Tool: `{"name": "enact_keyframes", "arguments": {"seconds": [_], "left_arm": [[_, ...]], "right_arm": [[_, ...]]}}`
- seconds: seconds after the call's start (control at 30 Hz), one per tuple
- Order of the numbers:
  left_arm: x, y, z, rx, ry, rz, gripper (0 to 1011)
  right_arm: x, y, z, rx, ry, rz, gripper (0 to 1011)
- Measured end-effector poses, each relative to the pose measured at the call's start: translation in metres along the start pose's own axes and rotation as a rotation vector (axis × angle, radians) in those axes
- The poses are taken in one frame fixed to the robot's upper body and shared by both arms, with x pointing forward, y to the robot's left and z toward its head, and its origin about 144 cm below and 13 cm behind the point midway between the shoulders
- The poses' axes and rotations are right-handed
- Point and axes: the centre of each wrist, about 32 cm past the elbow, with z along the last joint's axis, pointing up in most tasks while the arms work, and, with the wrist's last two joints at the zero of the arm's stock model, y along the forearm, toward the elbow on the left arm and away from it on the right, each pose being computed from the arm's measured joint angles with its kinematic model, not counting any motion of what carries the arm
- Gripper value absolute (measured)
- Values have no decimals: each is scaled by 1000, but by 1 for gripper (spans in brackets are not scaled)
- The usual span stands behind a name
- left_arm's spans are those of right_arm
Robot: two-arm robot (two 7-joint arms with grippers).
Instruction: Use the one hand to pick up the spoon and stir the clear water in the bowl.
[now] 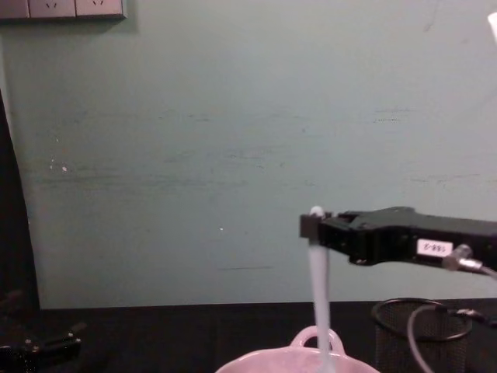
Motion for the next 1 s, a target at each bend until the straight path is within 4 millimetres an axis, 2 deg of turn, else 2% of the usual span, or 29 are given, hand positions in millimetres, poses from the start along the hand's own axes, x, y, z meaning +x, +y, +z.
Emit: {"name": "enact_keyframes", "arguments": {"seconds": [0.2,0.43,0.77,1.0], "left_arm": [[0,0,0,0,0,0,1011],[0,0,0,0,0,0,1011],[0,0,0,0,0,0,1011],[0,0,0,0,0,0,1011]], "right_arm": [[-18,14,1,-2,3,87,105],[-26,32,1,20,14,140,105],[-13,47,-11,62,61,112,106],[3,45,-24,76,94,32,105]]}}
